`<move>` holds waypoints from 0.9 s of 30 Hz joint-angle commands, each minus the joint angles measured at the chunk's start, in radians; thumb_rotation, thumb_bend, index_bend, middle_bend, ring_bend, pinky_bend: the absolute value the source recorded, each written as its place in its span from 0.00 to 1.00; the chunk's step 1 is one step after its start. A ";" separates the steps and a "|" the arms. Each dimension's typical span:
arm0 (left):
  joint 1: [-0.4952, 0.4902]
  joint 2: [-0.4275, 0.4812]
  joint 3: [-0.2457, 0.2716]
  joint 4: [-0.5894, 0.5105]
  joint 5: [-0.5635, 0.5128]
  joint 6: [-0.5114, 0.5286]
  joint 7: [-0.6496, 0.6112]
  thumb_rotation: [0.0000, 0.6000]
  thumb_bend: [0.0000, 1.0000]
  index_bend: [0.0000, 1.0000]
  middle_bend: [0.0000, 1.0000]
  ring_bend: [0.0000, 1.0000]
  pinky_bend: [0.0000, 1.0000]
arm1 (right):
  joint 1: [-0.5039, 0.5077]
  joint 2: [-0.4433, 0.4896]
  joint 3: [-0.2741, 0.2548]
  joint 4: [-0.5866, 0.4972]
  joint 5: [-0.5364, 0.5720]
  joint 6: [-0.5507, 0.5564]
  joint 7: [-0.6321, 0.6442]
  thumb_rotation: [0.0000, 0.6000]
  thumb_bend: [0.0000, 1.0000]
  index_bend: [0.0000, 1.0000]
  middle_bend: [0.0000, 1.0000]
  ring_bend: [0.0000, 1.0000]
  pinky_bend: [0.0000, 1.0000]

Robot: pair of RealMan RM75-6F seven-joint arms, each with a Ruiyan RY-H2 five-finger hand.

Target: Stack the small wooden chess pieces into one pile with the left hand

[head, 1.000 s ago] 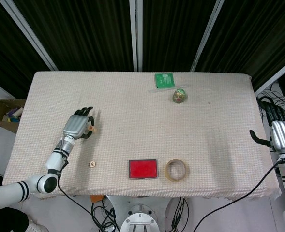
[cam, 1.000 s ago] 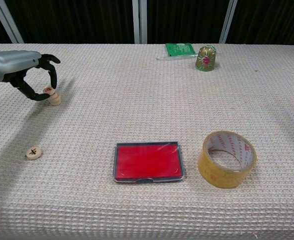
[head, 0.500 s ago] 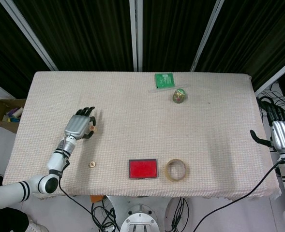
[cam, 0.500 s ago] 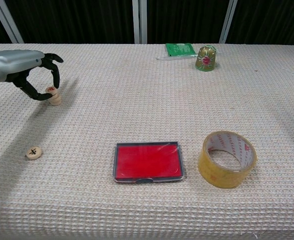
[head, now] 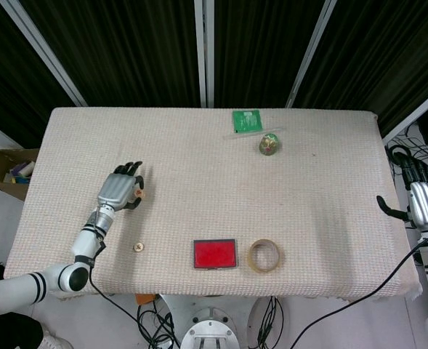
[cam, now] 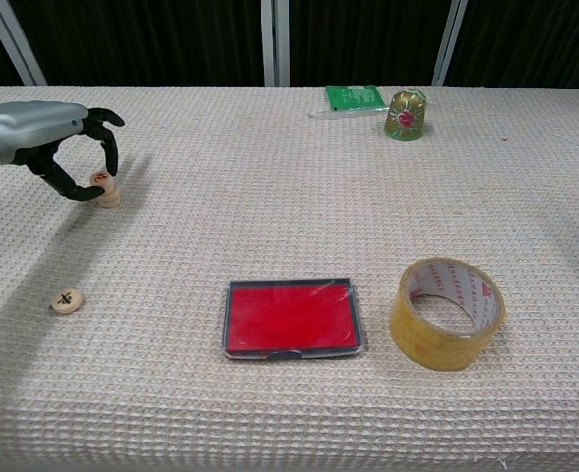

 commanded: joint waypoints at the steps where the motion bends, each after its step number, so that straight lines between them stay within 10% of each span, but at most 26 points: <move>1: 0.001 -0.001 0.001 0.000 0.001 0.002 -0.001 1.00 0.33 0.42 0.03 0.02 0.13 | 0.000 0.000 0.000 0.001 0.000 0.000 0.000 1.00 0.26 0.00 0.08 0.00 0.00; 17: 0.099 0.132 0.014 -0.178 0.095 0.158 -0.070 1.00 0.29 0.33 0.02 0.02 0.13 | -0.003 0.008 0.003 0.000 -0.003 0.007 0.006 1.00 0.26 0.00 0.08 0.00 0.00; 27: 0.274 0.279 0.164 -0.320 0.289 0.293 -0.169 1.00 0.29 0.41 0.04 0.02 0.13 | 0.002 0.005 -0.001 0.007 -0.016 0.006 0.006 1.00 0.26 0.00 0.08 0.00 0.00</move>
